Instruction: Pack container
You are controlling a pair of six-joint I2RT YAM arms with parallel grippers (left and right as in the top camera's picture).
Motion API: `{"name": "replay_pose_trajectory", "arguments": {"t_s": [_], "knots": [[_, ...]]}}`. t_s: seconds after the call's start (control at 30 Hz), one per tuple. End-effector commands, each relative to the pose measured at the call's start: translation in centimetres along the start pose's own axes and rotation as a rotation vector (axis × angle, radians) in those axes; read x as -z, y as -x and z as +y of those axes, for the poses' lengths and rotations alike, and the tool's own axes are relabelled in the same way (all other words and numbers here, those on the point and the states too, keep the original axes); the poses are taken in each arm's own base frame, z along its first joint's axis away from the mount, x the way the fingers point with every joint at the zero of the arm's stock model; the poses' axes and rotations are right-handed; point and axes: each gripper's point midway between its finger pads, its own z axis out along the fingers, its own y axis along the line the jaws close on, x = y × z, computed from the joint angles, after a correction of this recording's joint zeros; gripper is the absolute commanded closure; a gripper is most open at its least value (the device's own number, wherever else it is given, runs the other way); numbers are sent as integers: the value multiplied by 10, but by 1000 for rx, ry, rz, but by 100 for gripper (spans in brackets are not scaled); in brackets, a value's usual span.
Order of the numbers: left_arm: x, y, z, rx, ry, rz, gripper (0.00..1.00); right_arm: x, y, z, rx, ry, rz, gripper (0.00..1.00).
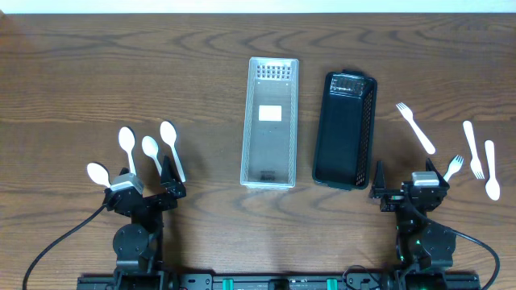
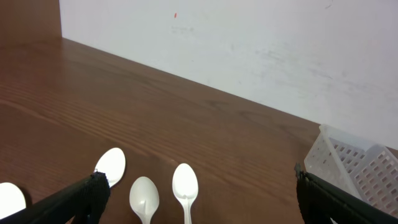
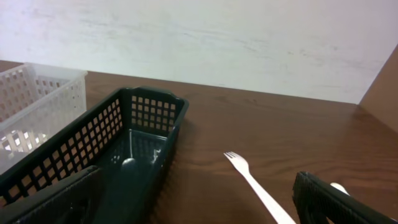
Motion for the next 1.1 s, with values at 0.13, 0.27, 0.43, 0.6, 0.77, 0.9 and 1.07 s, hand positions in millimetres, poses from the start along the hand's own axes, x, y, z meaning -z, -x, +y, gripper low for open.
{"name": "replay_pose_trajectory", "arguments": {"t_s": [0.13, 0.27, 0.43, 0.6, 0.77, 0.9, 1.07], "knots": [[-1, -11, 3, -18, 10, 27, 2, 0, -3, 13, -135, 70, 17, 1], [7, -8, 0, -30, 8, 100, 2, 0, -11, 13, -154, 69, 91, 1], [16, 24, -8, -70, 31, 164, 2, 1, 5, 12, -152, 66, 201, 1], [1, 60, -22, -82, 58, 257, 2, -13, 42, 10, -151, 64, 276, 1], [-24, 75, -31, -113, 110, 441, 2, -37, 60, 8, -128, 58, 443, 1], [-44, 81, -36, -133, 146, 561, 2, -51, 51, -1, -112, 35, 703, 1], [-60, 70, -36, -143, 165, 628, 2, -67, 43, -8, -77, 17, 913, 2]]}}
